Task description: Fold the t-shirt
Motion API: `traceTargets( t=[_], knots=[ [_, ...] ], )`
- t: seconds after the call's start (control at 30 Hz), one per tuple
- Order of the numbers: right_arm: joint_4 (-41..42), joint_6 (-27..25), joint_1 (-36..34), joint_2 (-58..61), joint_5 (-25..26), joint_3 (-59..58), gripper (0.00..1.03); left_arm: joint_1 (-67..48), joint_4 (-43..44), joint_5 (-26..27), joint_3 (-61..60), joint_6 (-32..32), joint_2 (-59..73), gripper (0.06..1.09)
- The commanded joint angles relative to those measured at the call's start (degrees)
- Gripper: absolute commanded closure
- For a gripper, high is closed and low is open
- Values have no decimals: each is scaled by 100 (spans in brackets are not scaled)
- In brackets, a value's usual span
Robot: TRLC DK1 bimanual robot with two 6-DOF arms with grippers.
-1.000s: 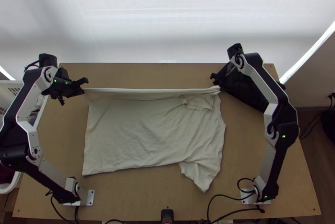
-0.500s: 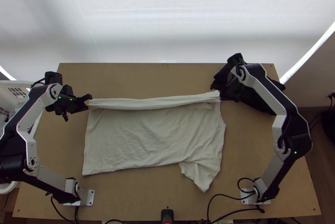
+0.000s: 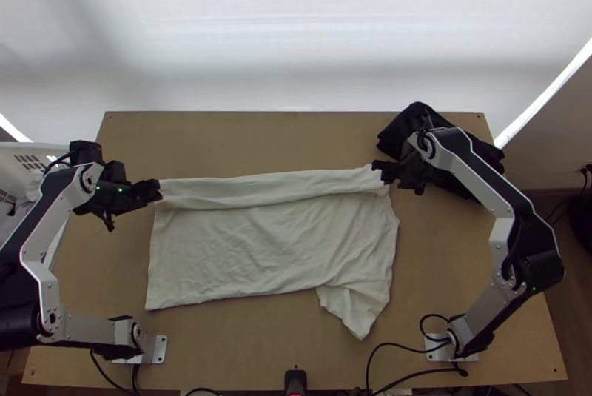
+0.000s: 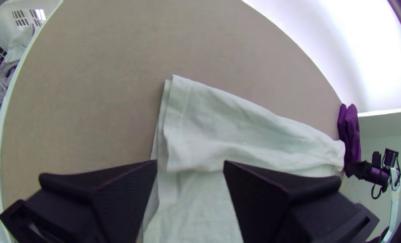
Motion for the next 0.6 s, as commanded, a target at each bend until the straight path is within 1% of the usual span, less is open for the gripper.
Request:
traceTargets(
  t=[0.0, 0.07, 0.27, 0.33, 0.37, 0.47, 0.57],
  knots=[
    [-263, 34, -5, -303, 19, -234, 7, 178, -101, 112, -174, 147, -180, 11],
    [-333, 34, -5, -646, 19, -410, 4, 319, -84, 130, -174, 147, -373, 11],
    [-342, 104, 145, -2193, 10, -1412, 5, 486, -347, 349, -289, 297, -1252, 11],
    [-386, 263, 268, -2615, -113, -1851, 5, 424, -400, 402, -385, 341, -1639, 11],
    [-517, 359, 294, -2764, -122, -2027, 5, 389, -409, 420, -429, 367, -1797, 11],
    [-948, 430, 435, -3072, -157, -2440, 5, 283, -532, 420, -456, 376, -2017, 11],
    [-1493, 544, 804, -3142, -175, -2713, 5, 275, -594, 420, -447, 385, -2025, 11]
  ],
)
